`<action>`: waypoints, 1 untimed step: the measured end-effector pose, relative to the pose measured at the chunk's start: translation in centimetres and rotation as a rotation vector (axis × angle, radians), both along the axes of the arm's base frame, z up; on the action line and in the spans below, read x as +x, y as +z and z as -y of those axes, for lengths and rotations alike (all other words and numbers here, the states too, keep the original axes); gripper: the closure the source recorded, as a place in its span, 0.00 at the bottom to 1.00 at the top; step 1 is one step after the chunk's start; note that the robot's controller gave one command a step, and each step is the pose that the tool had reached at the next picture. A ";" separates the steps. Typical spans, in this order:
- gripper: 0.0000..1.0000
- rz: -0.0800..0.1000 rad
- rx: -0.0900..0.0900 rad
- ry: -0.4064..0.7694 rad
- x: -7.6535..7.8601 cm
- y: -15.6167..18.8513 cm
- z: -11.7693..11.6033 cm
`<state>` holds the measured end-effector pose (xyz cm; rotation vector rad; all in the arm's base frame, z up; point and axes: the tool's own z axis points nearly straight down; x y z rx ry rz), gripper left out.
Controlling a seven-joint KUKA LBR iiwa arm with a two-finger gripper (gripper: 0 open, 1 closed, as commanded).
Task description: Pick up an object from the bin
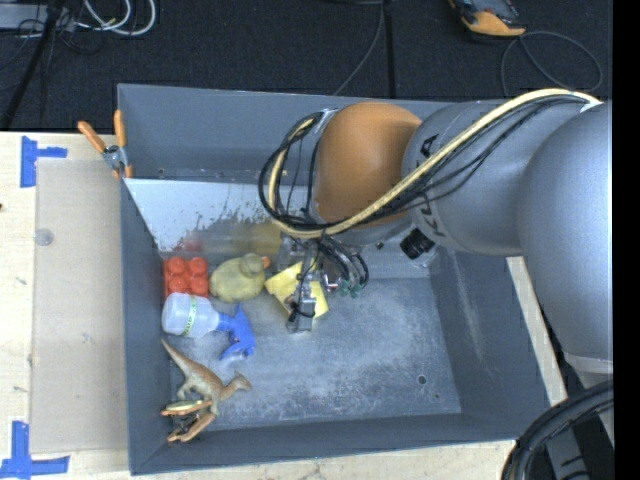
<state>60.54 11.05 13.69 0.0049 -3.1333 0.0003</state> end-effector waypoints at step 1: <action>0.00 0.007 0.001 -0.002 0.2 0.5 0.0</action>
Offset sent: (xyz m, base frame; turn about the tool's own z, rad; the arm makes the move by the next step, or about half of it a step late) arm -0.0029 -0.0604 -0.0606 -0.1411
